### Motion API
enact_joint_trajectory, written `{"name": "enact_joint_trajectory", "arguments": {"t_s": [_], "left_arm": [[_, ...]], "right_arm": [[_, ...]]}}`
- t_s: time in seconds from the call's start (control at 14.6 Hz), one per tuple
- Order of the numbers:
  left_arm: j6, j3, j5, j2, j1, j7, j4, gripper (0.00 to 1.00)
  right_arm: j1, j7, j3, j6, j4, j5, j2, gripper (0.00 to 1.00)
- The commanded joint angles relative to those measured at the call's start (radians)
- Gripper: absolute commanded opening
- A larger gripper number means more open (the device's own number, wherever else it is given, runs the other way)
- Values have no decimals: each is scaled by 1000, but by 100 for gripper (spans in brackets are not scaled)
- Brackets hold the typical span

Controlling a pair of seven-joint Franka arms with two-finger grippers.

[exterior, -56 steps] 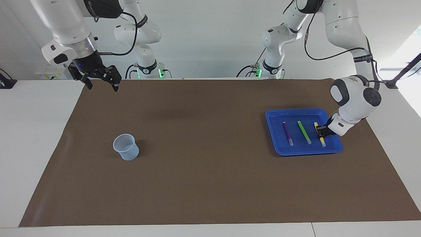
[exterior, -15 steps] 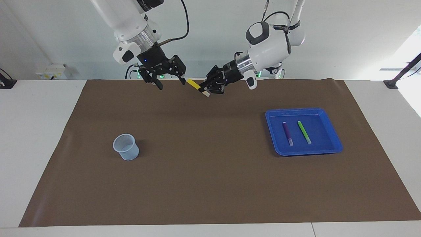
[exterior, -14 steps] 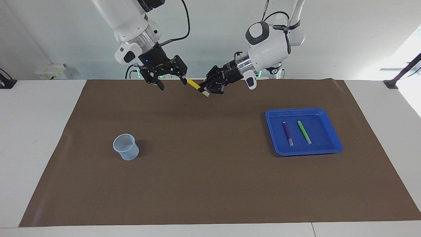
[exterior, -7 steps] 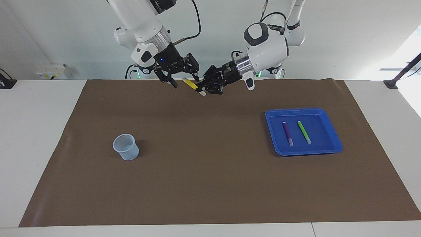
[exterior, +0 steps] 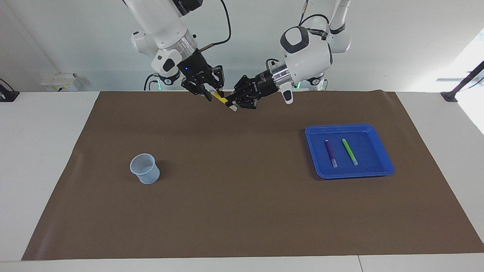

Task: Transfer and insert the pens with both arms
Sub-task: 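Grasp the yellow pen tip with the right gripper from the left gripper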

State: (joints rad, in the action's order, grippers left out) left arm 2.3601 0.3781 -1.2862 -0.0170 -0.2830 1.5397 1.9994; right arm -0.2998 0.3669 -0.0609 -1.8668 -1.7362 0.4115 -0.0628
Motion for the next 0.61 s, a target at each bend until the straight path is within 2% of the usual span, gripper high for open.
{"name": "enact_joint_trajectory", "arguments": {"t_s": [0.0, 0.27, 0.34, 0.55], "left_arm": [[34, -13, -41, -12, -22, 2, 21, 0], [45, -13, -41, -12, -24, -7, 21, 0], [57, -13, -42, -12, -31, -18, 21, 99], [71, -13, -41, -15, -33, -18, 33, 100]], "right_arm": [[2, 10, -4, -3, -22, 18, -22, 0], [2, 10, -4, -9, -20, 17, -22, 0], [4, 3, -2, -12, -20, 17, -20, 0], [21, -3, 4, -14, -23, -9, -18, 0]]}}
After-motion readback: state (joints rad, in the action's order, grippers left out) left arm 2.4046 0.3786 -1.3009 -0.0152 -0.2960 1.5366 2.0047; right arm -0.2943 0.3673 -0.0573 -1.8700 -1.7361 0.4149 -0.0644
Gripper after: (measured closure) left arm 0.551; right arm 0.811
